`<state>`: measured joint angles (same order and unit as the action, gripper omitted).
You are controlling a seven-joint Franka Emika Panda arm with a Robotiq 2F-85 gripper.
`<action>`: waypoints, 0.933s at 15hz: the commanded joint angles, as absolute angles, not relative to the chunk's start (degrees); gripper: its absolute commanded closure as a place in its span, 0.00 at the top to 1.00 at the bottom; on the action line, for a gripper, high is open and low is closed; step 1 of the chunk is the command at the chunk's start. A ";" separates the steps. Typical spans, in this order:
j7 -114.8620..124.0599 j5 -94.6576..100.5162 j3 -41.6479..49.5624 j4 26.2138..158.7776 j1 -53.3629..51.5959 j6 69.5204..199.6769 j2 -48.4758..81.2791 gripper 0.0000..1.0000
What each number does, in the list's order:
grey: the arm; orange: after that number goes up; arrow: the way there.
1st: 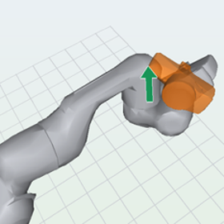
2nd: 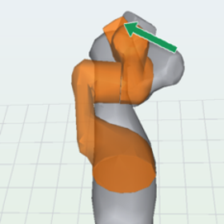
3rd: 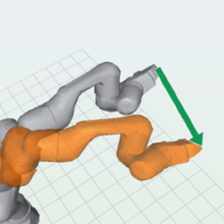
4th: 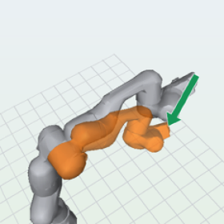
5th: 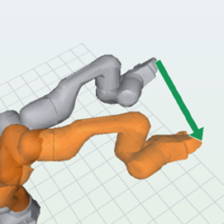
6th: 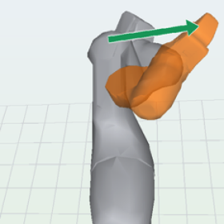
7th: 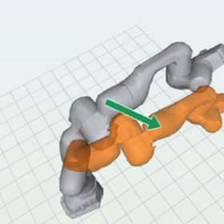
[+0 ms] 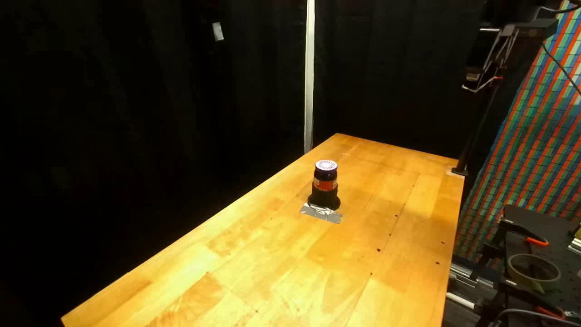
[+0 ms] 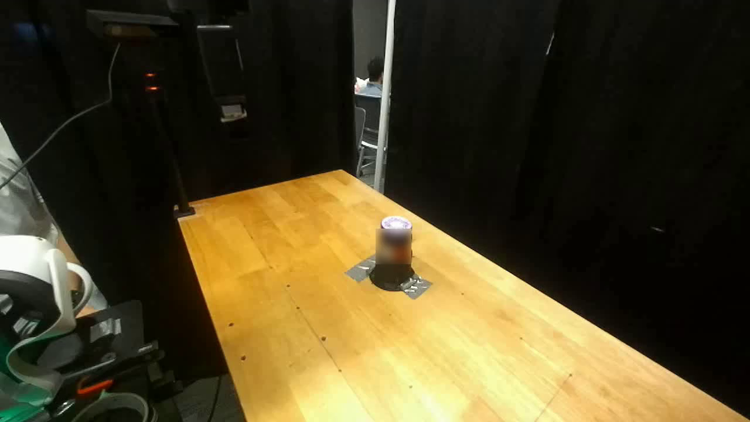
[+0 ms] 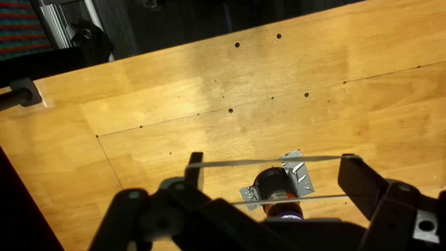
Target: Put the rubber band on the cup
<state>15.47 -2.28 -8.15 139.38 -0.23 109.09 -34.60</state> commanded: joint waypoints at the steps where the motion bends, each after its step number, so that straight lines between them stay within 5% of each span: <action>1: 15.62 -2.08 -7.86 138.95 -0.56 108.96 -34.59 1.00; 6: 15.89 -0.51 -9.01 136.39 -0.35 108.98 -32.64 1.00; 14: 11.16 -0.05 -8.98 117.83 -2.14 115.95 -4.63 1.00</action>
